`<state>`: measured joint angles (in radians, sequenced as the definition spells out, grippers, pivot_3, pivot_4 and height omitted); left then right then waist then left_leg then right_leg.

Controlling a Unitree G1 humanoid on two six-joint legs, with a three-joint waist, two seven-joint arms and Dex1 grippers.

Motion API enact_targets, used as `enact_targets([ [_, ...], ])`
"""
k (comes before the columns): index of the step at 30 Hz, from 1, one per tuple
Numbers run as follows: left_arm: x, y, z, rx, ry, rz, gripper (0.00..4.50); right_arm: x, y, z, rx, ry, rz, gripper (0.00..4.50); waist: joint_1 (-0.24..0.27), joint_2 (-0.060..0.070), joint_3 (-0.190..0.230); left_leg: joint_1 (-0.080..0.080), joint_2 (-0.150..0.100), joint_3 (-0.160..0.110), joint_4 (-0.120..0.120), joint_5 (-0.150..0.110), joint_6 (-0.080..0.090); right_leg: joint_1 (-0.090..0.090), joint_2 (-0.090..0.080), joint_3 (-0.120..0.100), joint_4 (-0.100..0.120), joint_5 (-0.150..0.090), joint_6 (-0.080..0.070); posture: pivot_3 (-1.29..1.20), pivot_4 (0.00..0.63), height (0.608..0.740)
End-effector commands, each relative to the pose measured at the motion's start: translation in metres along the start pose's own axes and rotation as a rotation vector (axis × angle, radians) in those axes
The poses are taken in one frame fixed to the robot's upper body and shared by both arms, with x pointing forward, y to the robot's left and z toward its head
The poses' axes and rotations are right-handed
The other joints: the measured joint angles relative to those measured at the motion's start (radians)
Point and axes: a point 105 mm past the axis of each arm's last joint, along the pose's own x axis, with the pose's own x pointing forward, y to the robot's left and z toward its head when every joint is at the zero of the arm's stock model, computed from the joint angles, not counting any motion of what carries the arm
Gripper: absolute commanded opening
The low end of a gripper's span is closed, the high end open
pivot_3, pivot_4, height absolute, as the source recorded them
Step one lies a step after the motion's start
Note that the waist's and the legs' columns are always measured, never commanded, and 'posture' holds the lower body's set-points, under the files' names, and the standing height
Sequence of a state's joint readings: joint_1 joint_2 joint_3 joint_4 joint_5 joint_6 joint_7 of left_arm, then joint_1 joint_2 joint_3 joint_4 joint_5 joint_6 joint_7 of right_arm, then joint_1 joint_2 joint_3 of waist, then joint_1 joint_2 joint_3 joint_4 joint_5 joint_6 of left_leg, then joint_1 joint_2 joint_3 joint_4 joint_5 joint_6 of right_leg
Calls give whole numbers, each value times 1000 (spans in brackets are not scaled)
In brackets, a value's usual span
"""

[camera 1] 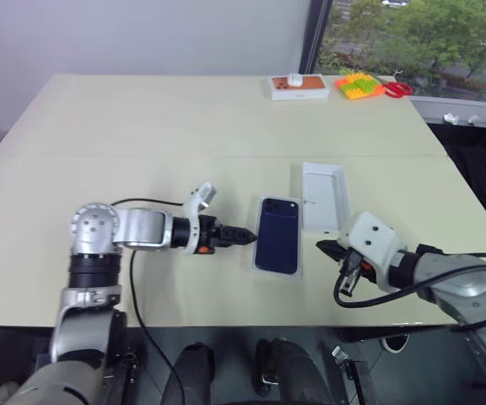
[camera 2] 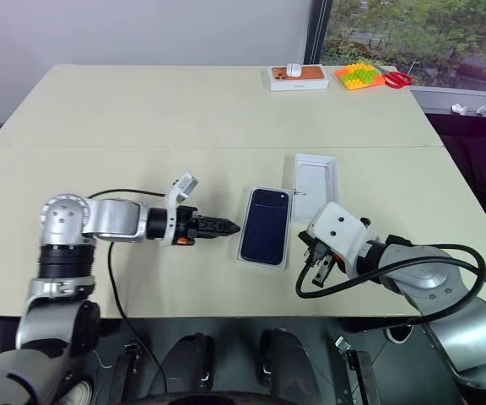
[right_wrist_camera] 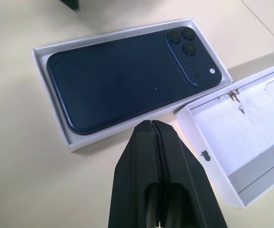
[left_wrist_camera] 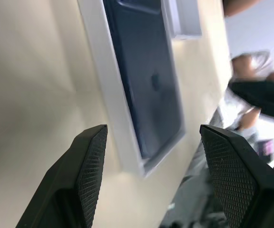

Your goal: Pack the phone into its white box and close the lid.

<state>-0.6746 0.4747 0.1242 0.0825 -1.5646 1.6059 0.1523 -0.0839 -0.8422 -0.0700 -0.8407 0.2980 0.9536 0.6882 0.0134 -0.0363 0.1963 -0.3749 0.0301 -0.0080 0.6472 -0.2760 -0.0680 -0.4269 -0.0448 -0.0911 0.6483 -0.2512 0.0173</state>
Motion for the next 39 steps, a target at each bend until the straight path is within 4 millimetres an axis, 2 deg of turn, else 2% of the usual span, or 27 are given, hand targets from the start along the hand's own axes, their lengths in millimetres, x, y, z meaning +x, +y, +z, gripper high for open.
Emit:
enact_targets([
  [1,-13,1,-1,99,-8,37,3257,0,-3,7,-35,-27,-16,0,0,0,0,0,0,0,0,0,0,0,0,0,0,0,0,0,150,740],
  [5,-27,11,7,201,-84,89,3257,3,-9,7,-31,-29,-39,0,-1,1,1,0,0,0,0,0,0,0,0,0,0,0,0,0,150,740],
  [7,-40,25,22,408,-223,195,3257,7,-13,7,-26,-30,-58,0,-2,2,2,0,0,0,0,0,0,-1,0,0,0,0,-1,0,150,740],
  [10,-52,32,35,778,-390,307,3257,12,-16,6,-22,-30,-78,0,1,4,3,0,1,2,-1,0,0,-2,0,1,-1,0,-2,0,150,740],
  [11,-52,34,33,842,-399,317,3257,13,-17,6,-18,-30,-86,0,2,5,3,-1,1,2,-1,0,1,-2,0,1,-1,0,-2,0,150,740],
  [13,-45,40,24,876,-346,268,3257,15,-20,5,-13,-32,-100,0,7,5,3,-2,2,2,-1,-1,2,-2,0,1,-2,0,-2,0,150,740],
  [16,-40,46,26,862,-350,241,3257,17,-24,5,-5,-32,-129,0,16,5,3,-4,1,3,1,-2,4,-3,0,1,-3,0,-1,0,150,740],
  [21,-37,44,35,792,-402,175,3257,18,-28,2,-3,-19,-154,0,24,5,3,-8,1,2,3,-3,7,-5,2,0,-3,0,-1,0,150,740],
  [23,-25,33,36,831,-380,89,3257,16,-30,1,1,-8,-169,0,24,5,3,-10,1,2,3,-4,8,-7,2,0,-2,0,-1,0,150,740],
  [28,-2,30,21,923,-245,8,3257,11,-33,-7,33,27,-192,0,23,5,3,-11,1,1,4,-5,9,-7,3,-2,-2,1,-1,0,150,740],
  [30,1,31,18,948,-220,0,3257,10,-33,-8,33,36,-192,0,21,5,3,-11,1,1,5,-5,9,-7,3,-2,-1,1,-2,0,150,740],
  [33,11,31,6,986,-134,-37,3257,6,-20,-10,20,46,-132,0,24,5,3,-11,1,0,5,-5,10,-7,4,-2,-1,1,-1,0,150,740],
  [36,23,15,-23,1022,21,-193,3257,4,-4,-17,21,81,-59,0,24,5,3,-11,2,0,5,-5,10,-7,4,-2,0,0,-1,0,150,740],
  [39,29,12,-36,1058,101,-244,3257,5,7,-22,11,107,-11,0,24,5,3,-12,1,0,6,-5,10,-7,4,-2,-1,0,-1,0,150,740],
])
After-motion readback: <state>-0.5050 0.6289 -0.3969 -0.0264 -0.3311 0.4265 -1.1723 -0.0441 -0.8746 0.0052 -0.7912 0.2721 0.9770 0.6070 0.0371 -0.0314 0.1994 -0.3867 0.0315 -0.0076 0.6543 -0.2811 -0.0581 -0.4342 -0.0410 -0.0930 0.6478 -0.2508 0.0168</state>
